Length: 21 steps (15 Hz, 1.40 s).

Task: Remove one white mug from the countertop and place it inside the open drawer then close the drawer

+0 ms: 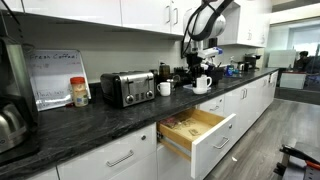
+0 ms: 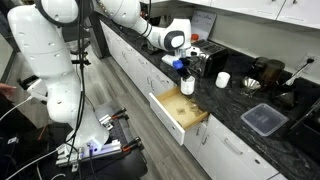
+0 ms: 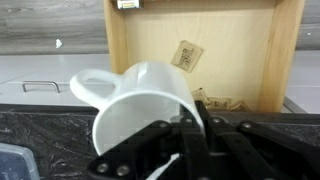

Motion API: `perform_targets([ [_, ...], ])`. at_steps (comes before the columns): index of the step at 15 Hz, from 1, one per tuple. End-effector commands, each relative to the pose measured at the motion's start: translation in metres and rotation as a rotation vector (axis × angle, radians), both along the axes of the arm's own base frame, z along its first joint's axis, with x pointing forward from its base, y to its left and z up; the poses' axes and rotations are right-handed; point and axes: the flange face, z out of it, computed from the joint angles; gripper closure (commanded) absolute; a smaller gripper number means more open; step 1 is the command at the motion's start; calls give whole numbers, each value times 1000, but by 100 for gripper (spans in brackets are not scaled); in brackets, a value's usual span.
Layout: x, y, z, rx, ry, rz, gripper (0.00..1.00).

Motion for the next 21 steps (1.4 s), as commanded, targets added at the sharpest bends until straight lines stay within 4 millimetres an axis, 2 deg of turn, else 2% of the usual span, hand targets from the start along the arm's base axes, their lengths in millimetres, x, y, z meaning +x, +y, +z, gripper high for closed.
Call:
perform_targets([
  [1, 0, 0, 0, 0, 1, 0, 93],
  [3, 0, 0, 0, 0, 1, 0, 93],
  [4, 0, 0, 0, 0, 1, 0, 98],
  [8, -18, 2, -5, -5, -6, -18, 98],
  [11, -25, 8, -12, 8, -19, -34, 98],
  [21, -47, 24, -54, 49, -71, -51, 98],
])
